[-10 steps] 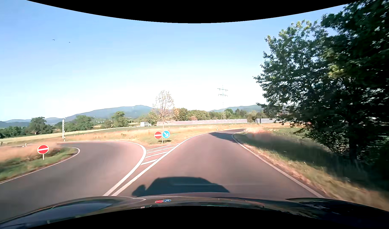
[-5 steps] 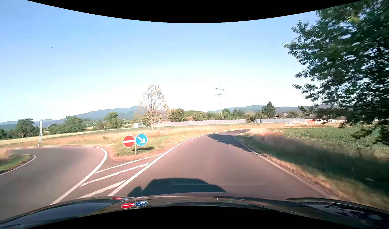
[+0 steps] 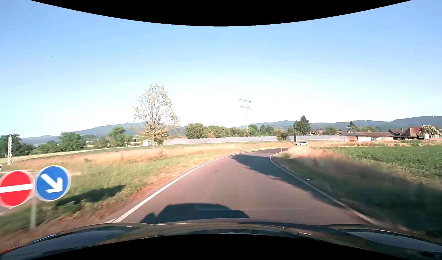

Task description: Follow the waypoints while adhering to traffic rules and regulations

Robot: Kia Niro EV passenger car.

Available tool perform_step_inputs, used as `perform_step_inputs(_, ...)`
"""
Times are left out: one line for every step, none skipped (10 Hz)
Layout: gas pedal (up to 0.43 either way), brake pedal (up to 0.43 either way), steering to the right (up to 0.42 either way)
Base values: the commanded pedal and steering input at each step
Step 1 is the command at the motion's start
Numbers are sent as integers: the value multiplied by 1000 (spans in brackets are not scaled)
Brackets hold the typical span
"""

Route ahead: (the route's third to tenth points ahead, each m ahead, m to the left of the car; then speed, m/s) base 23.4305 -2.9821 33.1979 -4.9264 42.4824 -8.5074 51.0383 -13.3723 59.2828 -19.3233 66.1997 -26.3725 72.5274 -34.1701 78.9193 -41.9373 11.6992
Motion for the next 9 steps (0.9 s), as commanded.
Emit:
perform_step_inputs(130,0,23)
perform_step_inputs(130,0,24)
perform_step_inputs(130,0,24)
perform_step_inputs(130,0,24)
perform_step_inputs(130,0,25)
perform_step_inputs(110,0,26)
perform_step_inputs(98,0,29)
perform_step_inputs(98,0,31)
perform_step_inputs(98,0,35)
